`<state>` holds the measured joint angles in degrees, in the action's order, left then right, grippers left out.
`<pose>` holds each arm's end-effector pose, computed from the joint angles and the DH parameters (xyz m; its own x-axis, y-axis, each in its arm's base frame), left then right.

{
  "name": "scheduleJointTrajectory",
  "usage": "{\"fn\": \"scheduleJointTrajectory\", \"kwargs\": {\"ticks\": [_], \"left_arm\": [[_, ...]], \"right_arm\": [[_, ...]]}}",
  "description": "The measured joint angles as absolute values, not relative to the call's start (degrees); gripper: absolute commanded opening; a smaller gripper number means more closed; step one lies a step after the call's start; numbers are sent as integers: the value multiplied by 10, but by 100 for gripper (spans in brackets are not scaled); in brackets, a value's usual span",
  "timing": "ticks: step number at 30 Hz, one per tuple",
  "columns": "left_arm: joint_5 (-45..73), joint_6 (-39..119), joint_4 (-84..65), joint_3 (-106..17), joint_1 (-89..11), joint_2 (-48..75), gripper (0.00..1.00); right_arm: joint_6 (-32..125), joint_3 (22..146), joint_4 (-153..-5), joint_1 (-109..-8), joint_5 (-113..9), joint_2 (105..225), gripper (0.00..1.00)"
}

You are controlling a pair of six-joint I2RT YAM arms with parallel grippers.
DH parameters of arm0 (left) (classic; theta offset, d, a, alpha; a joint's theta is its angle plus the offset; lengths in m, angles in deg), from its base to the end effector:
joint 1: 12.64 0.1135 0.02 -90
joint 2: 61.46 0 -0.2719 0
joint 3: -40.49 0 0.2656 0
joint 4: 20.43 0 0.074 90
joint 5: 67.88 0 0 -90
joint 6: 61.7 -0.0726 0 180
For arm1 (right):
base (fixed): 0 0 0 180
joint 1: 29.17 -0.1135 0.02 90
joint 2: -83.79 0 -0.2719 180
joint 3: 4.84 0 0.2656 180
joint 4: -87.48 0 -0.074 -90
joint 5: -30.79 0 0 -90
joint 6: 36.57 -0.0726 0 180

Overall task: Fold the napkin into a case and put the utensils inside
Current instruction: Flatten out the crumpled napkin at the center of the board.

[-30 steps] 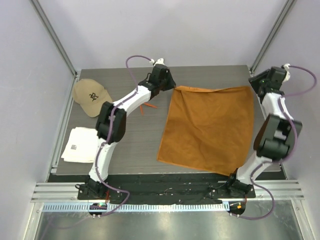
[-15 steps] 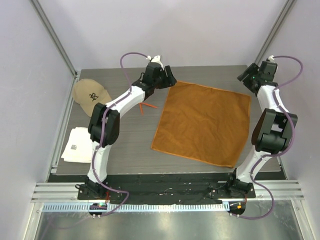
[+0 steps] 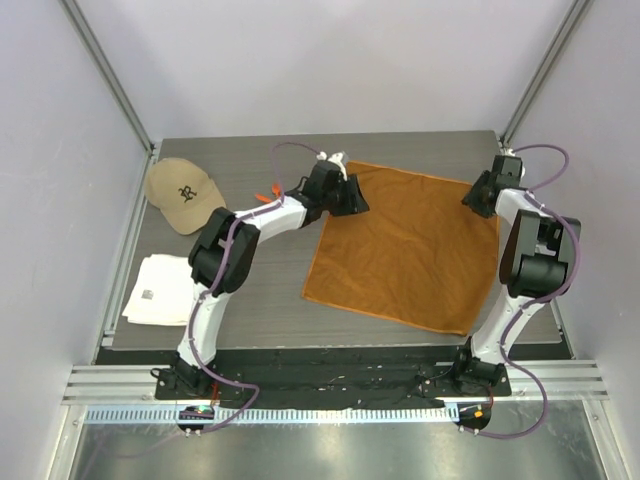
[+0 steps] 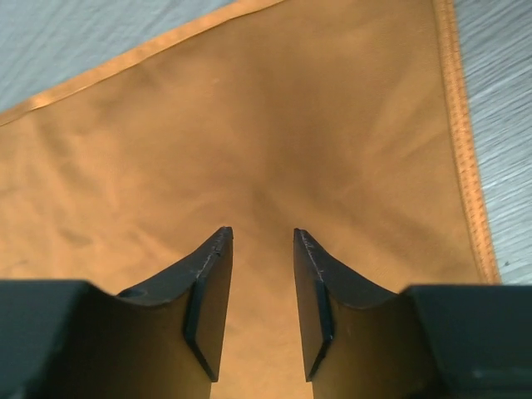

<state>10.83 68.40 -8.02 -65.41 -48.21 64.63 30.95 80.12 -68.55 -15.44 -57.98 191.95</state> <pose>0.4405 -0.3325 0.1633 -0.7891 -0.2123 -0.5765 0.2567 0.7386 -0.6233 0.4361 -0.1049 0.1597 -0.5730 0.5335 -0.6221 0.4786 0.8340 0.2745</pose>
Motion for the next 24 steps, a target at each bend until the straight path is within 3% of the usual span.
{"fn": "scheduleJointTrajectory", "kwargs": {"ticks": [15,21,24], "left_arm": [[126,731,-116,-639,-482,689,53],[126,748,-115,-708,-469,737,55],[116,752,-116,-767,-458,776,62]], "right_arm": [[325,905,-730,-167,-614,2045,41],[339,1057,-725,-176,-597,2151,42],[355,1132,-714,-181,-580,2198,45]]}}
